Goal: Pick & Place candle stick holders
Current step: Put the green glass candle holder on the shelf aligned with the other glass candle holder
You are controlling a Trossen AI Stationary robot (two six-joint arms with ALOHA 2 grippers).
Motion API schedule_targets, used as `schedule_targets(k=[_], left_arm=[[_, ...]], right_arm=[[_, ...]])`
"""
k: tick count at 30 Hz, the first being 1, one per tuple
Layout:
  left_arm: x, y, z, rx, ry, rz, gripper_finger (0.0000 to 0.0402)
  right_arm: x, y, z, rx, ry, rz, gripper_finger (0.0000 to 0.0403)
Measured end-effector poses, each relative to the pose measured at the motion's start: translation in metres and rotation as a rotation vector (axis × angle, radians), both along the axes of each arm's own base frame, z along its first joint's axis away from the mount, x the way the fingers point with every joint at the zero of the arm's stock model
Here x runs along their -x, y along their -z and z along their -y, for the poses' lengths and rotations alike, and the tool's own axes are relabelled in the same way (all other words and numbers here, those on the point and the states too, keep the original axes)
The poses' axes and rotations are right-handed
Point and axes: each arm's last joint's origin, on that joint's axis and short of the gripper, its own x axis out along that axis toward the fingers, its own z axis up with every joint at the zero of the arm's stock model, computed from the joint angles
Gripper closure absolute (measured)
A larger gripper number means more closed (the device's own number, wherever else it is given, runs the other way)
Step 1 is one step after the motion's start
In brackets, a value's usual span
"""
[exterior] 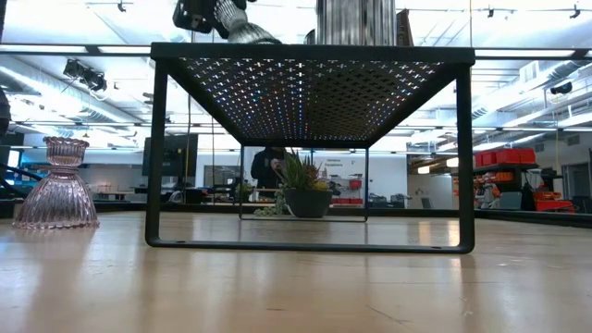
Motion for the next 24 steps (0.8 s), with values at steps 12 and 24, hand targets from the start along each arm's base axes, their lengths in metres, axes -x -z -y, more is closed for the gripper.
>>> schedule_targets(k=[12, 24], left_arm=[[-0.018, 0.021, -0.001, 0.007, 0.066, -0.065, 0.0225], [-0.02, 0.022, -0.008, -0.033, 0.073, -0.049, 0.0192]], right_arm=[[-0.001, -0.001, 0.0, 0.0, 0.0, 0.011, 0.0181], [-0.001, -0.001, 0.0, 0.013, -0.008, 0.011, 0.0181]])
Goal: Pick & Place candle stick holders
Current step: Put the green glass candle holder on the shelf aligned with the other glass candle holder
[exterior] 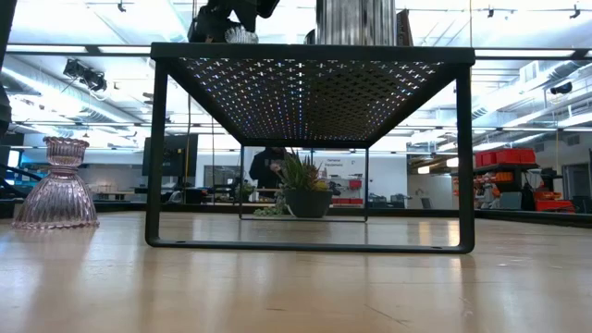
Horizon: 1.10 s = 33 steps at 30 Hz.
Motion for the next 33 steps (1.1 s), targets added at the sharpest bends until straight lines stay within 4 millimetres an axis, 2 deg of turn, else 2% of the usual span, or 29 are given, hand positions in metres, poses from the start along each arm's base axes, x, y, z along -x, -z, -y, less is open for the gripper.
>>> schedule_targets(k=[10, 25, 30, 33], left_arm=[[-0.009, -0.005, -0.001, -0.006, 0.003, 0.108, 0.0186], [-0.01, -0.008, -0.007, -0.034, -0.016, 0.135, 0.0189], [-0.001, -0.028, -0.018, -0.046, -0.03, 0.126, 0.0204], [0.007, -0.049, -0.021, -0.062, -0.015, 0.14, 0.0211]], right_arm=[[0.0, 0.0, 0.0, 0.0, 0.0, -0.003, 0.0181], [0.0, 0.0, 0.0, 0.007, -0.005, -0.006, 0.0181], [-0.001, 0.004, 0.0, 0.006, -0.005, -0.022, 0.0181], [-0.003, 0.01, 0.0, 0.006, -0.005, -0.048, 0.0181]])
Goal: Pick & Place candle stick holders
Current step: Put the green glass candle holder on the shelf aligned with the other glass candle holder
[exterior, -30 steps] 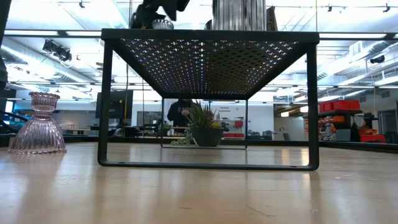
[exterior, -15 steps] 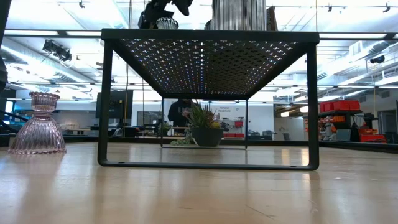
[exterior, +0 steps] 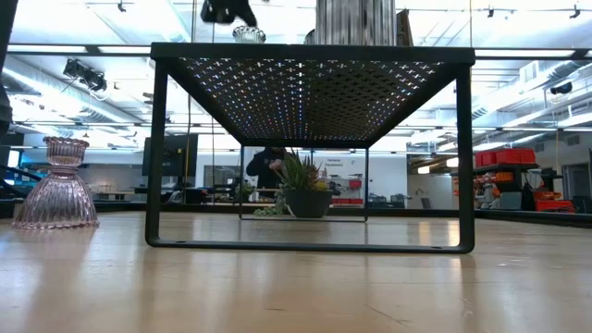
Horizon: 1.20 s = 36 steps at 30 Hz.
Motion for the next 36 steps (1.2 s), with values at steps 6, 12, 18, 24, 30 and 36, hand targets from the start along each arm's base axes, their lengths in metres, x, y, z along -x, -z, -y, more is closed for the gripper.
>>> schedule_targets(k=[6, 12, 18, 24, 30, 36], left_arm=[[0.023, -0.024, 0.008, 0.002, 0.032, -0.082, 0.0218], [0.028, -0.019, 0.031, -0.001, 0.073, -0.185, 0.0218], [0.01, -0.004, 0.054, -0.034, 0.117, -0.225, 0.0219], [-0.011, 0.019, 0.069, -0.096, 0.141, -0.294, 0.0219], [-0.026, 0.036, 0.069, -0.117, 0.134, -0.345, 0.0219], [-0.029, 0.038, 0.062, -0.176, 0.117, -0.337, 0.0219]], right_arm=[[-0.003, 0.001, 0.0, -0.002, 0.0, 0.017, 0.0181], [-0.001, -0.002, 0.0, -0.001, -0.001, 0.042, 0.0181], [-0.001, -0.002, 0.0, 0.002, -0.003, 0.041, 0.0181], [-0.001, -0.002, 0.0, 0.002, -0.004, 0.041, 0.0181], [-0.001, -0.002, 0.0, 0.002, -0.005, 0.04, 0.0181], [-0.001, -0.002, 0.0, 0.002, -0.005, 0.04, 0.0181]])
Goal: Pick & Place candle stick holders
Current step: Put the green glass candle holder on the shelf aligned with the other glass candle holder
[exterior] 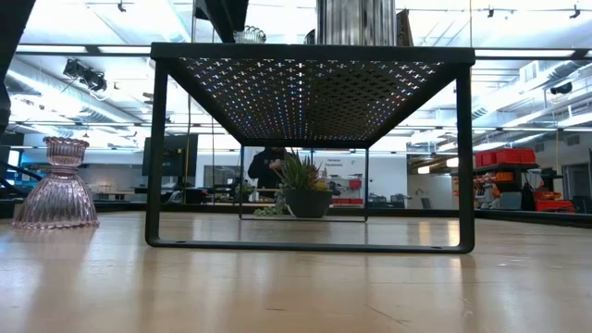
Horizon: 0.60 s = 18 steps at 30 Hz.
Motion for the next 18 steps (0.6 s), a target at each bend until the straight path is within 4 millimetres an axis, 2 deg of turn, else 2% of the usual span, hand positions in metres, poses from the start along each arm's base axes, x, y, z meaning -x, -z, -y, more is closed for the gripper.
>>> schedule_targets(k=[9, 18], left_arm=[[-0.004, -0.001, -0.017, -0.03, -0.04, 0.036, 0.0224], [-0.006, -0.001, -0.017, 0.013, -0.011, 0.05, 0.0225]], right_arm=[[0.0, 0.0, 0.0, 0.0, 0.0, 0.0, 0.0181], [0.0, 0.0, 0.0, 0.0, 0.0, 0.0, 0.0181]])
